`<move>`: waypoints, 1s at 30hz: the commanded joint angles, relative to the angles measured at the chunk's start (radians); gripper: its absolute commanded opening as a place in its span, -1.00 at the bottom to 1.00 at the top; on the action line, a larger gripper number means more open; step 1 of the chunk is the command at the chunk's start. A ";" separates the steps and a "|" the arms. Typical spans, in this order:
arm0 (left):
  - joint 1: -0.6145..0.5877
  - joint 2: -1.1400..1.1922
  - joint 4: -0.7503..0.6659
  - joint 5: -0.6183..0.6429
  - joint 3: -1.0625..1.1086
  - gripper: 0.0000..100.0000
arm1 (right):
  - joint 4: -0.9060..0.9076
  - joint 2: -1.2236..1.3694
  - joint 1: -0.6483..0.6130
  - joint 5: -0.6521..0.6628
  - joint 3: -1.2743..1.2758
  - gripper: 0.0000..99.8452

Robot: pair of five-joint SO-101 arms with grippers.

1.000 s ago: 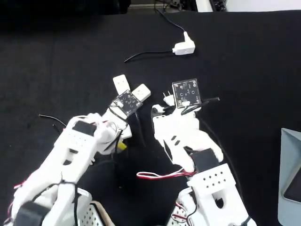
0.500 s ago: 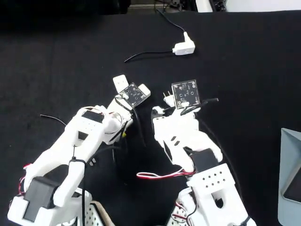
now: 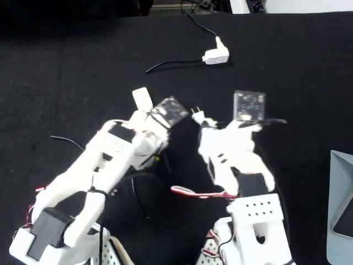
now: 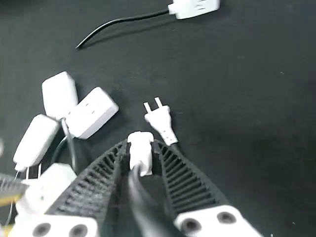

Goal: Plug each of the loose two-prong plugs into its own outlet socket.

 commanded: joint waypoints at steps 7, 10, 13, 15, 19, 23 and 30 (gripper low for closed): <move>0.110 -0.009 0.035 0.175 -0.101 -0.47 | -0.080 0.004 0.103 -0.054 -0.071 -0.98; 0.122 -0.051 0.066 0.166 -0.113 -0.49 | -0.080 0.004 0.101 -0.054 -0.071 -0.98; 0.170 -0.104 0.106 0.172 -0.110 -0.49 | -0.080 0.004 0.101 -0.054 -0.071 -0.98; 0.189 -0.130 0.124 0.173 -0.110 -0.49 | -0.080 0.004 0.101 -0.054 -0.071 -0.98; 0.209 -0.129 0.091 0.173 -0.058 -0.49 | -0.078 0.004 0.101 -0.054 -0.071 -0.98; 0.232 -0.064 0.012 0.169 0.008 -0.53 | -0.078 0.004 0.101 -0.054 -0.071 -0.98; 0.217 0.147 -0.038 0.166 -0.047 -0.53 | -0.078 0.004 0.101 -0.054 -0.071 -0.98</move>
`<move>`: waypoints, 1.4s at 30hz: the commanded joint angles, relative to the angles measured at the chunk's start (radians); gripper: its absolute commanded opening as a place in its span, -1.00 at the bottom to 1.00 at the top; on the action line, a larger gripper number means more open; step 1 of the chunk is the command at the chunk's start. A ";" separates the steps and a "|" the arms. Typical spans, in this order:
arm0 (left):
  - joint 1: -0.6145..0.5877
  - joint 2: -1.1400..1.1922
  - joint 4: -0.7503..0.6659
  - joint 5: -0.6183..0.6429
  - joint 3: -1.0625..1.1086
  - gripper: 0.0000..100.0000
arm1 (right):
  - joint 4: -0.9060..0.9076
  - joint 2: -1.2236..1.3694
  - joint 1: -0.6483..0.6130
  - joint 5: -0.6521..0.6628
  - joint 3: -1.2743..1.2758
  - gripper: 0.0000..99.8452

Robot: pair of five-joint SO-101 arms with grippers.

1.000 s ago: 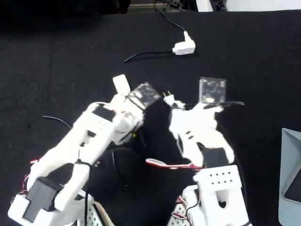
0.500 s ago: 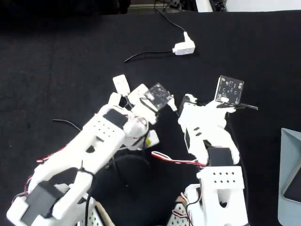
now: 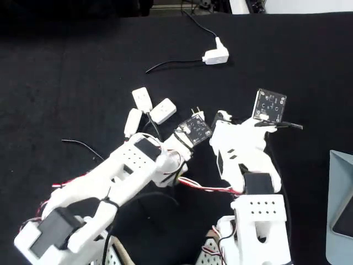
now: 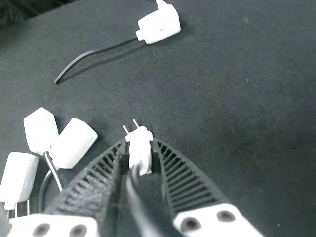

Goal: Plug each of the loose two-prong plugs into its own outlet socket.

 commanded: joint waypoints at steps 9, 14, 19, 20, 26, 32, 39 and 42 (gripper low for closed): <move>-0.073 0.195 -0.021 0.005 -0.180 -0.71 | -0.018 0.002 0.009 -0.011 -0.065 -0.98; -0.073 0.195 -0.021 0.005 -0.203 -0.85 | -0.021 0.002 0.009 -0.011 -0.064 -0.98; -0.065 0.146 0.029 0.008 -0.202 -0.88 | -0.021 0.002 0.009 -0.011 -0.064 -0.98; -0.062 0.127 0.054 0.011 -0.203 -0.88 | -0.021 0.002 0.009 -0.011 -0.064 -0.98; -0.097 0.006 0.158 0.124 -0.193 -0.54 | -0.021 0.002 0.009 -0.011 -0.064 -0.98; -0.220 0.037 0.086 0.123 -0.197 -0.44 | -0.020 0.002 0.009 -0.011 -0.064 -0.98; -0.346 0.178 -0.006 0.071 -0.242 -0.44 | -0.018 0.002 0.006 -0.009 -0.062 -0.98; -0.395 0.204 0.029 0.069 -0.317 -0.44 | -0.018 0.002 0.006 -0.008 -0.062 -0.98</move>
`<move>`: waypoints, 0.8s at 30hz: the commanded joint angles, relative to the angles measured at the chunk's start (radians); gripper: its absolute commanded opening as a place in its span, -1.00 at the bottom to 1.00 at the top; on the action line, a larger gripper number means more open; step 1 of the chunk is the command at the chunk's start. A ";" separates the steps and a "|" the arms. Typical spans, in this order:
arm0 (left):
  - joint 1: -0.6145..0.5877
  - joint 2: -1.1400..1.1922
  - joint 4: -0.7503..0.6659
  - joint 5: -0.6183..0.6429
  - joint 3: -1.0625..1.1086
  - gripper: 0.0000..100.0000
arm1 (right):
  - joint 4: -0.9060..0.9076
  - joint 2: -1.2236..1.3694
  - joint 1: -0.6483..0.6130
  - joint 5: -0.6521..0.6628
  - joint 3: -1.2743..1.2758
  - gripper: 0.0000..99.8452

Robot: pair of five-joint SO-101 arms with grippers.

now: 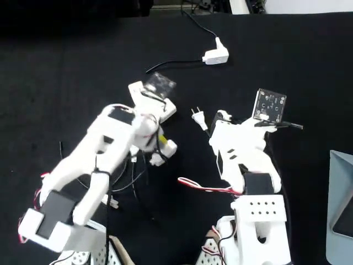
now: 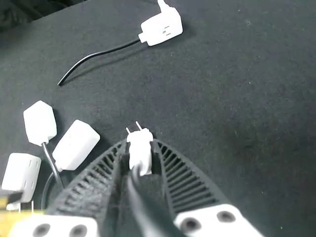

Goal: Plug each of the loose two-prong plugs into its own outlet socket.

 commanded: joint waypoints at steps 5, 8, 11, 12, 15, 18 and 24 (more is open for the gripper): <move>-0.125 0.072 0.078 -0.017 -0.199 -0.44 | -0.017 0.002 0.009 -0.008 -0.061 -0.98; -0.120 0.063 0.149 -0.046 -0.239 -0.44 | -0.017 0.002 0.009 -0.008 -0.061 -0.98; -0.082 0.011 0.262 -0.051 -0.283 -0.44 | -0.017 0.002 0.009 -0.006 -0.061 -0.98; -0.065 -0.012 0.290 -0.051 -0.283 -0.44 | -0.017 0.002 0.009 -0.006 -0.061 -0.98; 0.012 -0.095 0.361 -0.051 -0.272 -0.44 | -0.017 0.002 0.012 -0.006 -0.061 -0.98; 0.093 -0.164 0.365 -0.044 -0.209 -0.44 | -0.018 0.002 0.014 -0.009 -0.061 -0.98; 0.185 -0.192 0.241 -0.002 -0.056 -0.44 | -0.018 -0.005 0.057 -0.009 -0.067 -0.98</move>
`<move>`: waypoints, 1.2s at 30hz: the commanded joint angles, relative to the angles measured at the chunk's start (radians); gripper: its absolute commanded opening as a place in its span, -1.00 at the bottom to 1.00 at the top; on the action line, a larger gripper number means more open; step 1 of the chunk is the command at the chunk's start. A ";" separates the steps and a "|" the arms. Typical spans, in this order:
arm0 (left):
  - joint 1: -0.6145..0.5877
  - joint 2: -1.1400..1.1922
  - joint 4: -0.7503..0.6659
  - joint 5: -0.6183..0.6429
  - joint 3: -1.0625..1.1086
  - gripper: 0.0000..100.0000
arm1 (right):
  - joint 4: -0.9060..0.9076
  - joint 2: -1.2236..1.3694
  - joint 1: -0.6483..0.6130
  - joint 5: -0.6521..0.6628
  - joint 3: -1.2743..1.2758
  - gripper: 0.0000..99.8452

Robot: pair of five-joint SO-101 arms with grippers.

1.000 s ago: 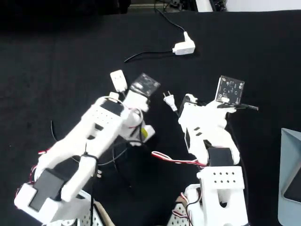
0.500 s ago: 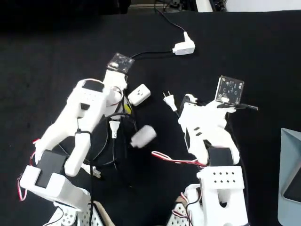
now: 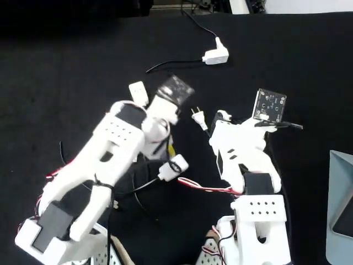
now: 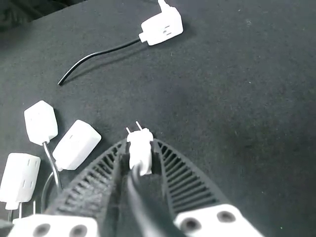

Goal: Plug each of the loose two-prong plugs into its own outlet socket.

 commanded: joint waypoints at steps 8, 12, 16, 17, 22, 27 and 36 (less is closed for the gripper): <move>0.183 -0.044 -0.192 0.018 0.182 -0.44 | -0.023 -0.004 0.173 -0.011 -0.101 -0.98; 0.219 -0.043 -0.259 0.018 0.234 -0.44 | -0.023 -0.002 0.181 -0.011 -0.102 -0.98; 0.222 0.025 -0.295 0.018 0.243 -0.44 | -0.023 -0.001 0.180 -0.011 -0.102 -0.98; 0.222 0.058 -0.296 0.018 0.232 -0.44 | -0.023 -0.001 0.178 -0.011 -0.102 -0.98; 0.186 0.250 -0.264 0.017 0.117 -0.45 | -0.023 -0.001 0.178 -0.011 -0.101 -0.98; 0.071 0.345 -0.143 0.011 -0.074 -0.52 | -0.023 0.001 0.178 -0.011 -0.099 -0.98; 0.028 0.353 -0.104 0.009 -0.143 -0.51 | -0.023 0.001 0.176 -0.011 -0.097 -0.98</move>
